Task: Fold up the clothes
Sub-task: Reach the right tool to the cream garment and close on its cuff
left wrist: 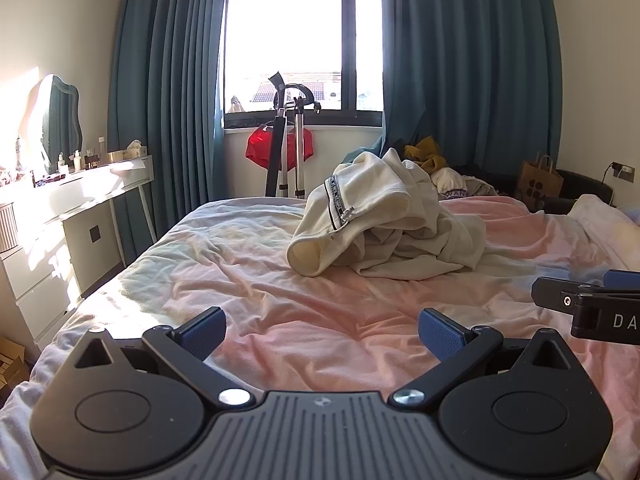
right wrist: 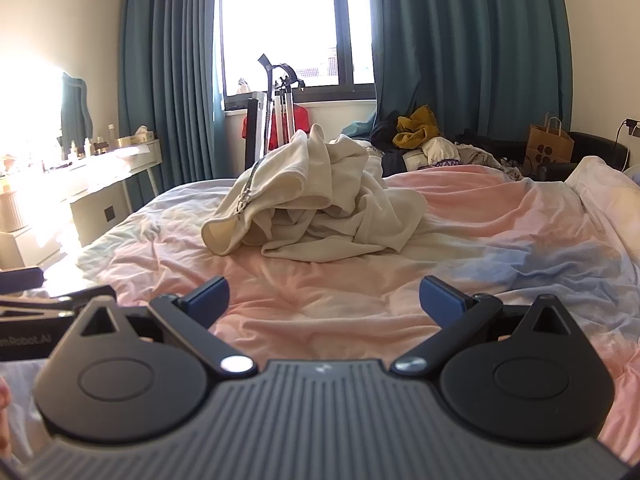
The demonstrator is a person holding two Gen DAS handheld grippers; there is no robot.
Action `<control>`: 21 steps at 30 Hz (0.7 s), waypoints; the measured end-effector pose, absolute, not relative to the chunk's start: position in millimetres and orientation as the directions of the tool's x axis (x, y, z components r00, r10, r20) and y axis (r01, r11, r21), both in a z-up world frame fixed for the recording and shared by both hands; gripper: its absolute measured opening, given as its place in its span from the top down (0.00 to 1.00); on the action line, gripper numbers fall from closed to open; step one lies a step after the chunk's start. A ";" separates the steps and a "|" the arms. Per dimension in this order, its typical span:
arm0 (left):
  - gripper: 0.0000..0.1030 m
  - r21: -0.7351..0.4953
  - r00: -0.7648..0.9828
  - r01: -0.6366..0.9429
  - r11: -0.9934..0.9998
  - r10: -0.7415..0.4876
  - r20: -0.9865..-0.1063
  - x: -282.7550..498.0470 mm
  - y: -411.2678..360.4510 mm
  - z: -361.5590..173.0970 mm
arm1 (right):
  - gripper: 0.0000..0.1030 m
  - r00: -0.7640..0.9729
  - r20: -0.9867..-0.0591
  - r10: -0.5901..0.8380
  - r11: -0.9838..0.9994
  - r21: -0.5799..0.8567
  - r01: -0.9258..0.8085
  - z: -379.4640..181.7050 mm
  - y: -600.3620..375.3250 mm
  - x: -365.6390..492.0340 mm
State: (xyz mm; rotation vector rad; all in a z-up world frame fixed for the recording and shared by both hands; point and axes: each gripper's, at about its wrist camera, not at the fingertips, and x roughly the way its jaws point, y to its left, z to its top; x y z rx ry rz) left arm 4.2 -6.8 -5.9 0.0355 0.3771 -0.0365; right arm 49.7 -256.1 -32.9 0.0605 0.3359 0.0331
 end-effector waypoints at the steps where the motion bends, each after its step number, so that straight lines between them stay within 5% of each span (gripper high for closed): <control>1: 0.00 0.026 0.930 0.043 0.999 -0.030 -0.367 3.9 -6.7 -5.5 | 0.00 0.944 -0.328 0.043 0.998 0.065 -0.023 -32.8 -256.2 49.6; 14: 0.00 0.010 0.946 0.060 0.998 -0.054 -0.320 19.5 -12.5 19.8 | 0.00 0.965 -0.256 0.058 0.994 0.104 -0.032 -19.1 -259.0 76.7; 21: 0.00 -0.038 0.950 0.069 0.997 -0.077 -0.302 82.5 4.3 39.4 | 0.00 0.953 -0.259 0.158 0.959 0.271 -0.085 -10.7 -269.2 150.7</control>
